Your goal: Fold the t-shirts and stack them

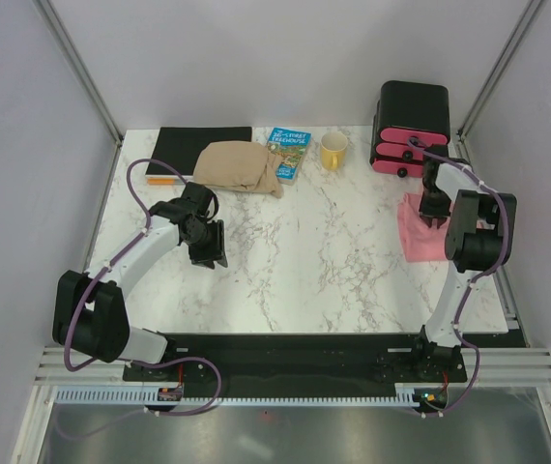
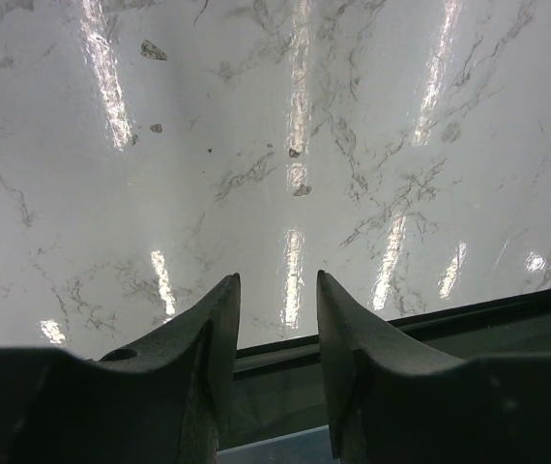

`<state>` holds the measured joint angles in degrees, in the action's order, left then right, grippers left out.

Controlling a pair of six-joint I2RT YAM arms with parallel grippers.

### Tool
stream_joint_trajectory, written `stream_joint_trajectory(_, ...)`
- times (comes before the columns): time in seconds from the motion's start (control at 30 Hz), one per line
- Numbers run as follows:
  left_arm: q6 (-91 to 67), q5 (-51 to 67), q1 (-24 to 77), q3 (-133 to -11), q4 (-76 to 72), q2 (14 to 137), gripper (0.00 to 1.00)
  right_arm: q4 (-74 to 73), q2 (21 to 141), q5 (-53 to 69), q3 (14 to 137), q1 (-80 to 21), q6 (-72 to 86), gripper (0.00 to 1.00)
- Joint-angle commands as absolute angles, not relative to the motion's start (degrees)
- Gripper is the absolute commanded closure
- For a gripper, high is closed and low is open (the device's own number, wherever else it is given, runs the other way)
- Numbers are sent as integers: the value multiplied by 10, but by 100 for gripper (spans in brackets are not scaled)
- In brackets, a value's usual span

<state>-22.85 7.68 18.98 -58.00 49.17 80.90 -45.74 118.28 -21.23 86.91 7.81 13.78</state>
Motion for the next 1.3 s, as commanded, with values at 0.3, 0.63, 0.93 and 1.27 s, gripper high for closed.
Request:
stream_joint_trajectory(0.3, -232, 57, 192, -595, 491, 796, 51, -502, 1157, -233, 929, 36, 172, 55)
stream_joint_trajectory(0.63, -238, 51, 192, -595, 481, 794, 50, -609, 1002, -258, 933, -16, 197, 53)
stream_joint_trajectory(0.93, -236, 37, 192, -627, 478, 795, 50, -543, 855, -142, 828, -147, 254, 54)
stream_joint_trajectory(1.27, -250, 40, 192, -670, 477, 766, 51, -463, 797, -120, 742, -248, 315, 55)
